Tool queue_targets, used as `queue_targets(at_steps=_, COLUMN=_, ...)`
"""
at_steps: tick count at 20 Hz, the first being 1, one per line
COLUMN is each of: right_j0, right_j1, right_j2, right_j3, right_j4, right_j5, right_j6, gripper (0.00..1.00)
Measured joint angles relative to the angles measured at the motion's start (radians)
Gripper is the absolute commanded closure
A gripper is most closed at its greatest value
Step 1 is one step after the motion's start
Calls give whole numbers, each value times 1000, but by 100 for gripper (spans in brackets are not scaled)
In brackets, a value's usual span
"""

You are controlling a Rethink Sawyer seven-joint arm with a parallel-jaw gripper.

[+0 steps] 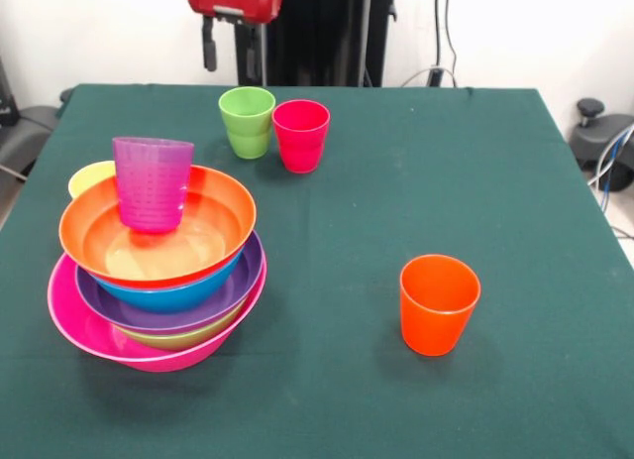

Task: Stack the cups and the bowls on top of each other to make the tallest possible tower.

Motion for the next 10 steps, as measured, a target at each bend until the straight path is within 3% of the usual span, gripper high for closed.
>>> queue_targets(at_steps=10, right_j0=57, right_j1=104, right_j2=-105, right_j3=4, right_j4=-12, right_j5=-94, right_j6=0, gripper=0)
